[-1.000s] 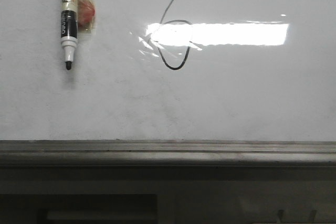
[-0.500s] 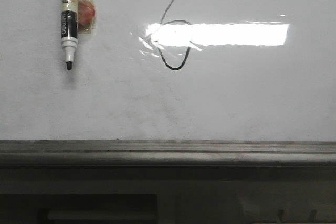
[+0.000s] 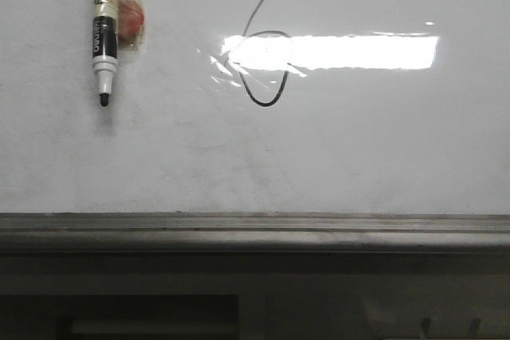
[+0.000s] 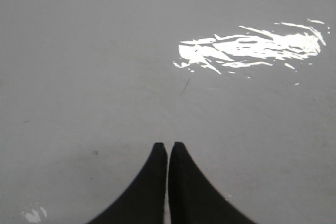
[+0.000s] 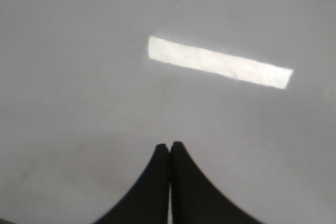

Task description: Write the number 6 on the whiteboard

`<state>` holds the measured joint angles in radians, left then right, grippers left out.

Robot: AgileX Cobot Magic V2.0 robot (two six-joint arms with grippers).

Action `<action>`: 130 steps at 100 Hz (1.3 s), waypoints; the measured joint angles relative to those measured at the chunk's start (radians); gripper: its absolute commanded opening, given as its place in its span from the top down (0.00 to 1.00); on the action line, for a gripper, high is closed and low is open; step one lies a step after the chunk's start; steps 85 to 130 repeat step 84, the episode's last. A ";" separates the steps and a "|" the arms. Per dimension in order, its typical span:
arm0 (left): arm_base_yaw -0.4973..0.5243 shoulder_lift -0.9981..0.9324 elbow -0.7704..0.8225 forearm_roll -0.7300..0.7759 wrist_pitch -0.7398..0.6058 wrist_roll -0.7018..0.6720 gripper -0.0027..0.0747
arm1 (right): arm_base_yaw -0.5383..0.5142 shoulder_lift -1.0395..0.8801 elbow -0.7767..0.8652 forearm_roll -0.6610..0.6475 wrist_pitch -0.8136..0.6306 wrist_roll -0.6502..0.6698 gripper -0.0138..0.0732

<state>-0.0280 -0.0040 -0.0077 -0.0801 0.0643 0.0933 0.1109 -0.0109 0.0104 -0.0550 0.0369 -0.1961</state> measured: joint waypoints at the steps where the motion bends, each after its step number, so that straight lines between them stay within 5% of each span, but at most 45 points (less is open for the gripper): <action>1: 0.000 0.000 0.000 0.000 0.000 0.000 0.99 | 0.000 0.000 0.000 -0.001 0.000 0.000 0.90; 130: 0.000 0.000 0.000 0.000 0.000 0.000 0.99 | -0.011 0.000 0.000 -0.009 -0.004 0.000 0.90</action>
